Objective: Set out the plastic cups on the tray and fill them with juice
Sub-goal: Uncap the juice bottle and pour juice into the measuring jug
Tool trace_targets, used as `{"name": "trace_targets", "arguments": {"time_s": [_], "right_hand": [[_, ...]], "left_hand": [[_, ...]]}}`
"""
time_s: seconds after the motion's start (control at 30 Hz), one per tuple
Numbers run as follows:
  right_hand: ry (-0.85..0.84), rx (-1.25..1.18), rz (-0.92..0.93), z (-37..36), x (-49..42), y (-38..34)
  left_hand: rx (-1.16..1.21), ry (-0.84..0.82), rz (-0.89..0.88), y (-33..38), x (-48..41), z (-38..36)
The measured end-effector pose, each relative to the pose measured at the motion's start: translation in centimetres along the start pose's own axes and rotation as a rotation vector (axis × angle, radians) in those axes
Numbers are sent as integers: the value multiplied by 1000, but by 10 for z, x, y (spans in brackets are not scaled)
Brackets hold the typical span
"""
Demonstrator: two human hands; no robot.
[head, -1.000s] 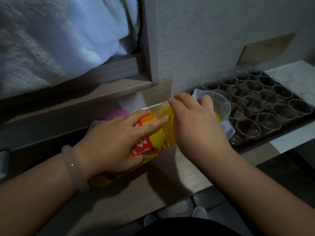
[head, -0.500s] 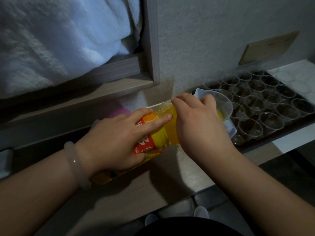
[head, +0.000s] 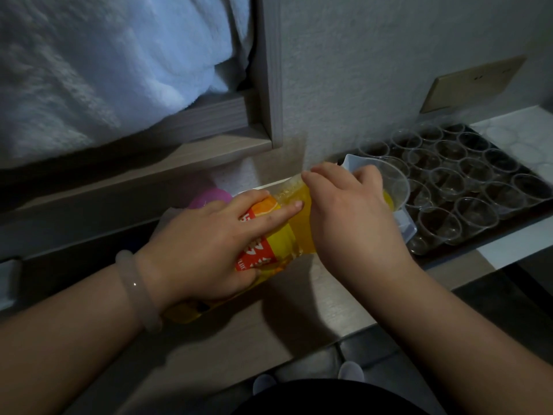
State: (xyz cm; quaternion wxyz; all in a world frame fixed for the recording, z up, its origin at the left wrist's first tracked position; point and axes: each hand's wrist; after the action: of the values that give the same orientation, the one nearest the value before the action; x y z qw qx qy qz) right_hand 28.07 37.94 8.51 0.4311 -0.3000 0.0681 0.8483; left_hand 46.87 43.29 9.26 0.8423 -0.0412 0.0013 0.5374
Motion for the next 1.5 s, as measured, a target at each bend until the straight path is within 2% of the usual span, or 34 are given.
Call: {"name": "trace_targets", "arguments": {"time_s": [0.3, 0.43, 0.63, 0.87, 1.23, 1.33, 1.5], "right_hand": [[140, 17, 33, 5, 0, -6], [147, -1, 13, 5, 2, -7], [118, -54, -6, 3, 4, -7], [191, -59, 94, 11, 3, 0], [242, -175, 189, 15, 9, 1], [248, -195, 205, 16, 15, 4], [231, -205, 281, 17, 32, 11]], "left_hand": [[104, 48, 18, 2, 5, -15], [168, 95, 52, 8, 7, -29], [217, 251, 110, 22, 5, -56], [356, 461, 152, 40, -3, -96], [536, 651, 179, 52, -14, -123], [531, 662, 190, 51, -12, -123], [490, 572, 334, 52, -2, -122]]}}
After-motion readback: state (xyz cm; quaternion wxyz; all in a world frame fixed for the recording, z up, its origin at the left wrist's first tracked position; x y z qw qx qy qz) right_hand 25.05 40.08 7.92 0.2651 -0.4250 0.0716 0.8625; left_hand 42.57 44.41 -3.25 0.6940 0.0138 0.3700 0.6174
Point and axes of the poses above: each hand's wrist, its own x-axis away from the middle knuckle, its own z-axis out of the back of the hand, y = z × x, and after that the axes turned 1 degree about x, right-handed
